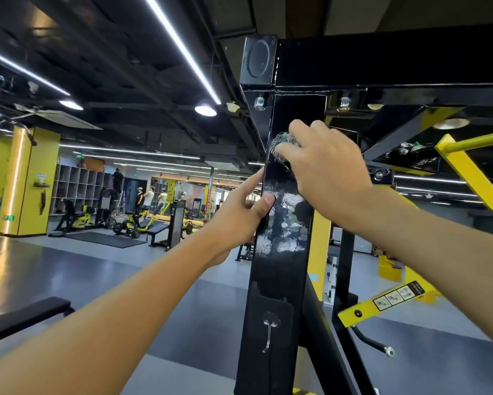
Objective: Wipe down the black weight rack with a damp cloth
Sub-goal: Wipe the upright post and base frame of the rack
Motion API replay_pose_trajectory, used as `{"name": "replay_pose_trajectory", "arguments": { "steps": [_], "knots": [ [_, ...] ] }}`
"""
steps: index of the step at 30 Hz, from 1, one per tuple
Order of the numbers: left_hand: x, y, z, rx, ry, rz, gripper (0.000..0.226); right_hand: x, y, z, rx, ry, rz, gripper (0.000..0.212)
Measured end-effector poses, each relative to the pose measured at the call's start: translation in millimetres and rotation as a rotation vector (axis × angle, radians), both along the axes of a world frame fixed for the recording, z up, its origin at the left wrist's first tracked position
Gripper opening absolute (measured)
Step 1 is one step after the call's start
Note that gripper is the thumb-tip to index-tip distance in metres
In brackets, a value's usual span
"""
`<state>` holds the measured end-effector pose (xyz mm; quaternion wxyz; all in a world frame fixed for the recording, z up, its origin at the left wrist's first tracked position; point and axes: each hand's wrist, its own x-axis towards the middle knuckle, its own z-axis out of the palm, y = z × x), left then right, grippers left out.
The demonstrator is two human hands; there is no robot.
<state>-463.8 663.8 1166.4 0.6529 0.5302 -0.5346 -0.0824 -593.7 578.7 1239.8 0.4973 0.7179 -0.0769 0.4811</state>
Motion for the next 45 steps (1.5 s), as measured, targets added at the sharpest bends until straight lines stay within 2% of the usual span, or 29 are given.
{"name": "replay_pose_trajectory", "arguments": {
  "steps": [5,8,9,13,17,20,21,23,25,27,30,32,35,37,39,41,45],
  "knots": [
    [-3.1,1.4,-0.1,0.026,-0.029,0.007,0.046,-5.4,-4.8,-14.4,-0.133,0.19,0.012,0.028],
    [-0.8,0.1,-1.5,0.011,-0.036,0.003,0.047,-14.4,-8.1,-11.5,0.023,-0.018,0.075,0.038],
    [-1.1,0.0,-2.4,0.007,-0.04,-0.002,0.048,-14.8,-7.3,-17.8,0.024,-0.026,0.062,0.039],
    [-1.3,-0.9,-7.6,0.021,-0.038,-0.021,0.054,-20.2,-13.4,-31.4,-0.109,0.179,0.028,0.025],
    [-2.2,1.2,-13.2,0.051,-0.019,-0.032,0.054,-20.9,-12.0,-29.8,0.035,0.019,0.026,0.02],
    [-4.7,2.0,-13.1,0.049,-0.015,-0.033,0.055,-16.0,-12.8,-46.2,-0.129,0.163,0.027,0.03],
    [-5.6,2.4,-12.8,0.05,-0.015,-0.033,0.055,-17.8,-13.3,-42.6,-0.124,0.172,0.02,0.028],
    [-5.8,2.4,-13.0,0.047,-0.015,-0.024,0.053,-18.6,-13.2,-31.2,-0.009,0.066,0.03,0.02],
    [-5.3,1.8,-14.5,0.052,-0.026,-0.013,0.053,-14.4,-5.3,-33.3,0.066,-0.016,0.04,0.02],
    [-3.7,0.9,-17.1,0.07,-0.022,-0.007,0.056,-6.5,-3.1,-50.6,-0.005,0.082,0.027,0.024],
    [-3.5,2.8,-19.3,0.093,-0.024,0.008,0.058,-6.3,-8.8,-60.8,-0.111,0.251,-0.011,0.015],
    [-5.0,3.9,-20.3,0.088,-0.032,0.004,0.057,-9.9,-10.8,-47.9,-0.102,0.255,-0.014,0.021],
    [-5.7,5.1,-20.0,0.086,-0.028,0.002,0.055,-8.9,-4.3,-31.3,0.038,0.113,0.008,0.02],
    [-4.9,3.0,-21.2,0.089,-0.02,0.007,0.049,-2.0,0.4,-37.6,0.052,0.08,0.053,0.027],
    [-5.0,2.7,-24.0,0.093,-0.032,0.017,0.036,5.3,1.6,-52.0,-0.031,0.195,0.049,0.033],
    [-5.1,4.0,-27.7,0.112,-0.017,0.019,0.031,5.1,-0.2,-53.2,-0.068,0.287,0.035,0.022],
    [-7.4,7.4,-30.3,0.148,-0.006,0.01,0.053,3.3,0.2,-38.7,0.069,0.13,0.055,0.023]
  ]
}}
